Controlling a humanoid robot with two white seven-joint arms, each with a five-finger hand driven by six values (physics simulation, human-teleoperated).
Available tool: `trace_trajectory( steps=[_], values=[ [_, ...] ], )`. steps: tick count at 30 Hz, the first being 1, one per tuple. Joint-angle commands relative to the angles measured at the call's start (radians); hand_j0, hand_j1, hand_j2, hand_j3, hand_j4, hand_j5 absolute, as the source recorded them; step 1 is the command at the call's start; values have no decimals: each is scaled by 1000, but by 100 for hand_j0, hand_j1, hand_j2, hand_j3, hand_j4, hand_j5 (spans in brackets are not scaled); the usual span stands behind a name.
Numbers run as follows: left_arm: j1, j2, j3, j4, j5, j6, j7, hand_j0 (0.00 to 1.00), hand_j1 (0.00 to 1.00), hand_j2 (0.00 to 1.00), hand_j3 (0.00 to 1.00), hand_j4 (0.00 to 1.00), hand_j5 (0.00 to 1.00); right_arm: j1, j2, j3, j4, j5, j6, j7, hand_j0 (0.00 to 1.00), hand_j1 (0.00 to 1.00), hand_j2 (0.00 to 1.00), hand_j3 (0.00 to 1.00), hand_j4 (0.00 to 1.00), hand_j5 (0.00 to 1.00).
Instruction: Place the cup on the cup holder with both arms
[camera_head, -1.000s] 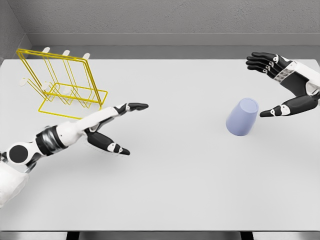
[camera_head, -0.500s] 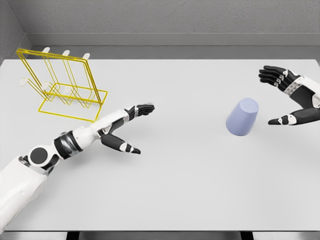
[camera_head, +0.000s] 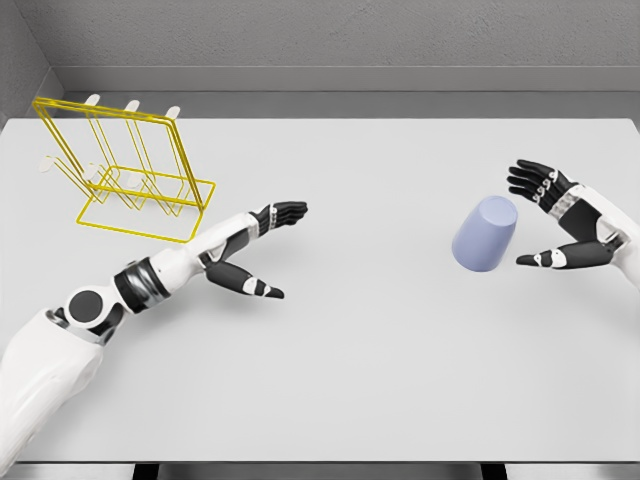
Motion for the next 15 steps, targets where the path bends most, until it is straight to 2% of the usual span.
trace_trajectory(
  steps=[1, 9, 15],
  values=[
    [2, -9, -3, 2, 8, 61, 1, 100, 100, 100, 100, 100, 100, 2, 22, -11, 37, -8, 1, 0, 100, 100, 100, 100, 100, 100],
    [0, -8, 6, 1, 11, 91, 0, 100, 100, 100, 100, 100, 100, 3, 86, -11, 137, -8, 1, 0, 100, 100, 100, 100, 100, 100],
    [2, -11, 6, 1, 14, 87, -3, 100, 100, 100, 100, 100, 100, 3, 129, -8, 178, -6, 1, 0, 100, 100, 100, 100, 100, 100]
  ],
)
